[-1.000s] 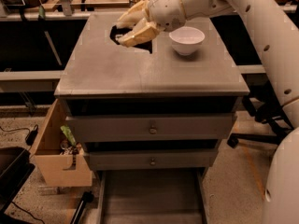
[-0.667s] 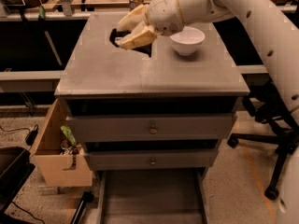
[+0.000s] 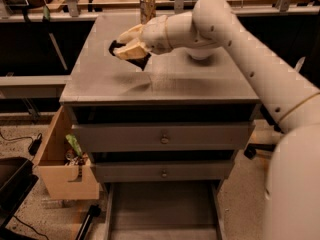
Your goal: Pick rxbar chocolate from bottom drawer and place on counter
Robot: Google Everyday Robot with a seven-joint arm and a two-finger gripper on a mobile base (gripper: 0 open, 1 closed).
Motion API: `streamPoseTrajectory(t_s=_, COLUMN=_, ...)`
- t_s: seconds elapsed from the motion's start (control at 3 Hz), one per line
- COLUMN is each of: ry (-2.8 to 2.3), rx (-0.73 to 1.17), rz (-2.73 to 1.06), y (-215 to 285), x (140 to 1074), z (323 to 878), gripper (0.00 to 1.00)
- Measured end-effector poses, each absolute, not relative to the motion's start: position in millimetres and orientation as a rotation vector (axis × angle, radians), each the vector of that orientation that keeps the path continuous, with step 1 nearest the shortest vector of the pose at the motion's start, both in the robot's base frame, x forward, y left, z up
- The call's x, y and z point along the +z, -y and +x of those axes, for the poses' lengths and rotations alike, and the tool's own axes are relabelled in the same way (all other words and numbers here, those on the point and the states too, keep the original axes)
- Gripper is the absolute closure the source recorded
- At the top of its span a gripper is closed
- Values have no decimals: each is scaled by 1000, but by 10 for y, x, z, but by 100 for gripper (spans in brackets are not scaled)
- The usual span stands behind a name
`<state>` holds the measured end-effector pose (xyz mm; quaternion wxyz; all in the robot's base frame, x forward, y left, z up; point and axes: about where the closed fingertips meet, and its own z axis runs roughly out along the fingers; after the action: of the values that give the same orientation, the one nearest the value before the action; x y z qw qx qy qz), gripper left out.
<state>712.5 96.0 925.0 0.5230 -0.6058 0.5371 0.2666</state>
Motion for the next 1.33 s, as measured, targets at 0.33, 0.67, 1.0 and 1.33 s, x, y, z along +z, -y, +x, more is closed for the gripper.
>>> streamPoseTrajectory(t_s=0.33, ry=-1260, rx=614, rz=-1371, y=-1221, x=9162, z=7712, gripper=100)
streamPoseTrajectory(t_s=0.67, ry=-1237, rx=599, rz=-1336, y=-1231, x=9291, z=7869, gripper=84)
streamPoseTrajectory(t_s=1.0, ry=-1239, rx=607, rz=-1345, y=-1271, x=9256, z=7841, gripper=61)
streamPoseTrajectory(t_s=1.33, ry=-1238, rx=612, rz=-1348, y=-1303, x=9243, z=7834, gripper=38)
